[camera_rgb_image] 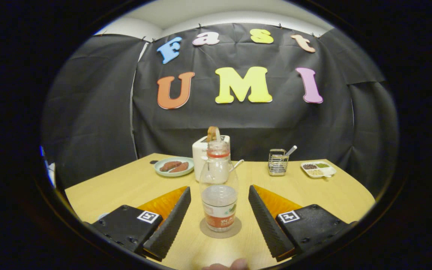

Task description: Take the bottle from table, then pour the juice into the cup, finally place the bottle on the coaster

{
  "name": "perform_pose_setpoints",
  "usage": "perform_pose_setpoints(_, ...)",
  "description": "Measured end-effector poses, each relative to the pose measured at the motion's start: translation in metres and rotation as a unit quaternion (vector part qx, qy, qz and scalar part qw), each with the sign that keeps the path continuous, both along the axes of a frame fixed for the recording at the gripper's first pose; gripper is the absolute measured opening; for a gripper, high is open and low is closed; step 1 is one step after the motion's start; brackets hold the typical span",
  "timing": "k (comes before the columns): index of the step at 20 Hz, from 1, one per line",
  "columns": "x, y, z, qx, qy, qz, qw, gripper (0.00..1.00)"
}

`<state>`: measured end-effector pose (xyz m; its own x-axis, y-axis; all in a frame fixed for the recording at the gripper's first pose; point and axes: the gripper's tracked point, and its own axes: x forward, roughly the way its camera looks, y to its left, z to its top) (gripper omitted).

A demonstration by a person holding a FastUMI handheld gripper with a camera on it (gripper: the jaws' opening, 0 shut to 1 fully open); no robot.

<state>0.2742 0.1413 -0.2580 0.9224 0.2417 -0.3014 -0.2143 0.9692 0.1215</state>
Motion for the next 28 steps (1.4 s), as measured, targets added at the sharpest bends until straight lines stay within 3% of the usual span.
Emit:
perform_pose_setpoints(4, -0.041, -0.027, 0.068, 0.013, -0.045, -0.023, 0.999, 0.99)
perform_pose_setpoints(11, -0.115, -0.084, 0.167, -0.001, -0.11, -0.102, 0.989, 0.99)
perform_pose_setpoints(19, -0.202, -0.12, 0.192, -0.019, -0.156, -0.147, 0.977, 0.99)
perform_pose_setpoints(28, -0.256, -0.111, 0.203, -0.009, -0.163, -0.143, 0.976, 0.99)
